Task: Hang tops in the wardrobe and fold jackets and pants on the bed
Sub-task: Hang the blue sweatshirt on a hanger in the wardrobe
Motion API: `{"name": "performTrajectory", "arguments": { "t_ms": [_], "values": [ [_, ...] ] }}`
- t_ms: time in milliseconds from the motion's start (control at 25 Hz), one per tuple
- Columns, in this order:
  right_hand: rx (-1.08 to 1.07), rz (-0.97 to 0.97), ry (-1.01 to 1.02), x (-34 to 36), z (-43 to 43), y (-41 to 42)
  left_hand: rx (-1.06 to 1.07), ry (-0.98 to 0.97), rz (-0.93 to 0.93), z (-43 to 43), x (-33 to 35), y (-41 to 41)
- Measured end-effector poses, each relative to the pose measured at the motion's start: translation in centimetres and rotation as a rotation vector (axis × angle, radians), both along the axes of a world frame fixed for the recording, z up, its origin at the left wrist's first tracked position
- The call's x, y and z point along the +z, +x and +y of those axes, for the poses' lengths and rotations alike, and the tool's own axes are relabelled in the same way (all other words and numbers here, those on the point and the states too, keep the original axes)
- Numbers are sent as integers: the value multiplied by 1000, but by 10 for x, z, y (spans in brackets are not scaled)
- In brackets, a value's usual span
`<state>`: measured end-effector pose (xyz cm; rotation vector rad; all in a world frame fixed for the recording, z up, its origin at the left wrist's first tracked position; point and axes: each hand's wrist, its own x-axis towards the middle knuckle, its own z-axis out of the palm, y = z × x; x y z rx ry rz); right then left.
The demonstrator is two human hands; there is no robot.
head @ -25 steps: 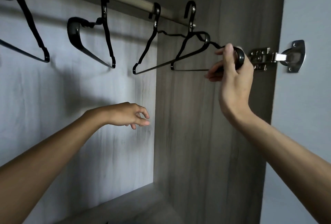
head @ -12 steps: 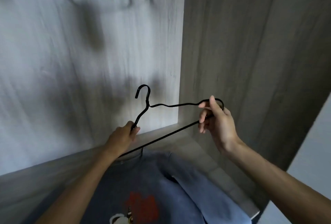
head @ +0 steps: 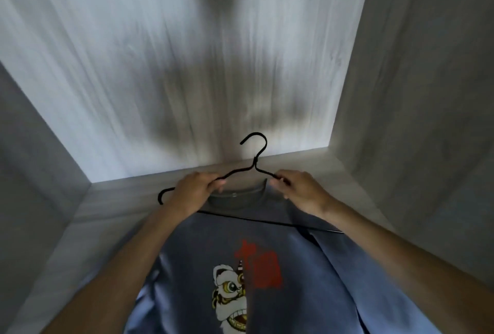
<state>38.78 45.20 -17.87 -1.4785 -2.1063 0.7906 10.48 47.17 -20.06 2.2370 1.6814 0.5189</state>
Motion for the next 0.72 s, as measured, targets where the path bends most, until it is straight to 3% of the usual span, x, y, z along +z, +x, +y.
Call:
{"name": "performTrajectory", "arguments": {
  "t_ms": [80,160,280,360,560,720],
  "values": [
    [-82,6,150,-10,19,3,82,5,-110,15,-15,2],
    [-158,-171,260,-14,37,24,332,-43,-222,26,-26,-5],
    [-169,-319,278,-27,54,59,595,-239,-43,38,-53,1],
    [-144,-341,273,-37,59,69,640,-299,129,43,-70,14],
    [-106,-307,329,-40,75,73,634,-180,320,59,-81,10],
    [-9,-209,263,-32,83,53,518,-151,262,54,-48,4]
  ]
}}
